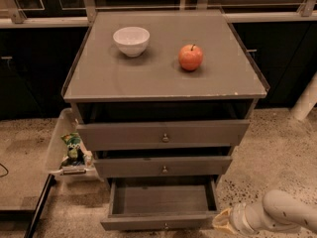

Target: Close bottom drawer

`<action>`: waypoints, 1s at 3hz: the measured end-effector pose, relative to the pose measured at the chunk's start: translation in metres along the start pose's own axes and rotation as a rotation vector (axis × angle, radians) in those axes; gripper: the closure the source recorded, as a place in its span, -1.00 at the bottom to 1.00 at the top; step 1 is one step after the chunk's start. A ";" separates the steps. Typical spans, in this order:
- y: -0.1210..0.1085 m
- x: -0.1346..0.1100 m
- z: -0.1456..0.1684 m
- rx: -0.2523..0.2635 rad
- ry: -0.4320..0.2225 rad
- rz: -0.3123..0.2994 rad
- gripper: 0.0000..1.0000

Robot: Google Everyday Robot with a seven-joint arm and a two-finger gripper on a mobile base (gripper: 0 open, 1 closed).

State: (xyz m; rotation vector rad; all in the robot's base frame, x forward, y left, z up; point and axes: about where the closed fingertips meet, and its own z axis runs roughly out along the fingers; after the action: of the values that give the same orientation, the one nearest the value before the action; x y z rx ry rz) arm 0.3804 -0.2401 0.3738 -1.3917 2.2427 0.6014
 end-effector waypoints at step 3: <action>-0.036 0.036 0.089 -0.033 -0.013 0.017 1.00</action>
Offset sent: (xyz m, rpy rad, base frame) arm 0.0376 0.0036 -0.1213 0.0209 0.0762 -0.0190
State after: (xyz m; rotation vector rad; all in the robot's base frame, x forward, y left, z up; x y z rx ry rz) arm 0.4102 -0.2298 0.2761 -1.3823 2.2459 0.6544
